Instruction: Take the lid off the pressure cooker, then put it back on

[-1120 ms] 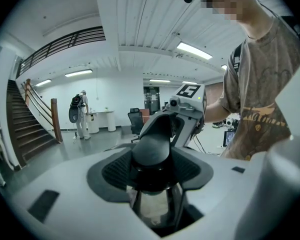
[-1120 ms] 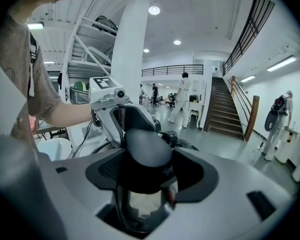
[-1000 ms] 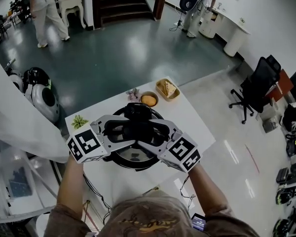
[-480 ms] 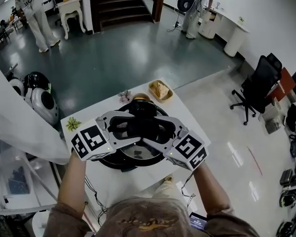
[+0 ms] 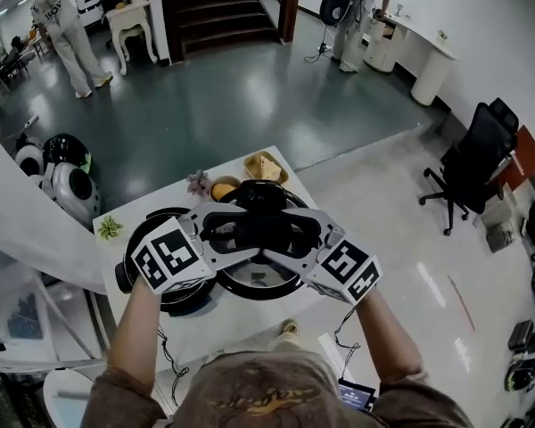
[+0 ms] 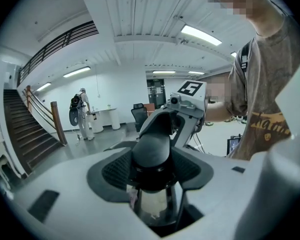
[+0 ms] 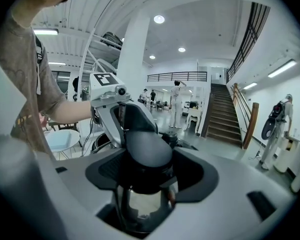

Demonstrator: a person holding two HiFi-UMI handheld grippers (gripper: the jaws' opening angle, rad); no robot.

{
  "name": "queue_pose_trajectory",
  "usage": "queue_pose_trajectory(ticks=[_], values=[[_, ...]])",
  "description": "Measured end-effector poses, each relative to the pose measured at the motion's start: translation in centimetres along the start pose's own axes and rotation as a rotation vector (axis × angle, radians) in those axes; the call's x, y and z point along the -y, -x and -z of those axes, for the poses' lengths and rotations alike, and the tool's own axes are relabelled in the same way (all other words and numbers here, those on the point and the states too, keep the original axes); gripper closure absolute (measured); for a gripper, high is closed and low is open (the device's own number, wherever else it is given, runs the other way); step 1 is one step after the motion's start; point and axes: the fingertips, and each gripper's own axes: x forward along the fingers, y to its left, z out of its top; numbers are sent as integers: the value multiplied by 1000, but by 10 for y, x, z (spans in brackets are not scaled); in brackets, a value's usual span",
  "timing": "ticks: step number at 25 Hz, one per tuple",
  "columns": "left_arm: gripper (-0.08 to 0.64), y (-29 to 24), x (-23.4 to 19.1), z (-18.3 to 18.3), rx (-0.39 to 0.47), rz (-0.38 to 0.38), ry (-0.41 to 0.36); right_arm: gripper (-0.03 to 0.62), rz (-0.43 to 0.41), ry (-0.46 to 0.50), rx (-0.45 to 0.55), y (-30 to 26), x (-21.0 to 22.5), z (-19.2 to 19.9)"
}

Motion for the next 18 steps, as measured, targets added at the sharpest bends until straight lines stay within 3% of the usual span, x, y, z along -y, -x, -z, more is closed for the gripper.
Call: queue_pose_trajectory(ticks=[8,13,18], values=[[308,-38,-4,8,4,-59,42,302,-62,26,-3,7,23,29],[307,-83,0,-5,-2,-107,74,302,-113,44,-7,37,51,53],[308,-83,-7,7,-3,-104,95,302,-125,22,-2,25,53,60]])
